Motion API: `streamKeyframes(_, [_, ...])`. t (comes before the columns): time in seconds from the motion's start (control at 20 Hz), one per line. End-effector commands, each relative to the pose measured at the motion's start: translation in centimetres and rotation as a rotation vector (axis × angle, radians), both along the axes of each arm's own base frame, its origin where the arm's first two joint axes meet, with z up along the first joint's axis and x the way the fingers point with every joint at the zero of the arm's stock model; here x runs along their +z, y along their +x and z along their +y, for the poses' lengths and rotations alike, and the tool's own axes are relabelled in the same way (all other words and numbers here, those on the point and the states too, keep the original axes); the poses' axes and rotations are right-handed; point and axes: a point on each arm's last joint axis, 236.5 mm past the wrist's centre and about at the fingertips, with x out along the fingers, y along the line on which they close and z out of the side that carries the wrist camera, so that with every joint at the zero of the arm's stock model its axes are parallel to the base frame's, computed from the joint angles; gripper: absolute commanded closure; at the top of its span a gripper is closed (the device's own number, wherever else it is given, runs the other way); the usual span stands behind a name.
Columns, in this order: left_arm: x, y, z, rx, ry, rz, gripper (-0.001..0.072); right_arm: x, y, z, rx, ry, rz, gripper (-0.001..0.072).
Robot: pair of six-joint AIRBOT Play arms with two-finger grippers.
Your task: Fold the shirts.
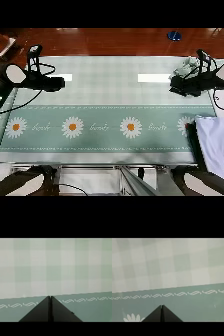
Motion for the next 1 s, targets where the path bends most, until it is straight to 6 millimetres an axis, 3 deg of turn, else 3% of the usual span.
streamKeyframes(0.0, [0.0,0.0,0.0,0.0,0.0,0.0,0.069,0.0,0.0,0.0,-0.001,0.0,0.0,0.0693])
streamKeyframes(0.55, [0.2,0.3,0.0,0.003,-0.001,-0.015,0.069,0.0,0.1,-0.1,-0.003,-0.001,-0.005,0.0693])
streamKeyframes(0.65, [0.6,1.0,0.0,0.011,-0.005,-0.049,0.069,1.0,2.2,-0.6,-0.034,-0.012,-0.098,0.0693])
streamKeyframes(0.95, [3.5,4.9,0.4,0.053,-0.019,-0.25,0.069,3.2,5.9,-2.1,-0.094,-0.046,-0.281,0.0693])
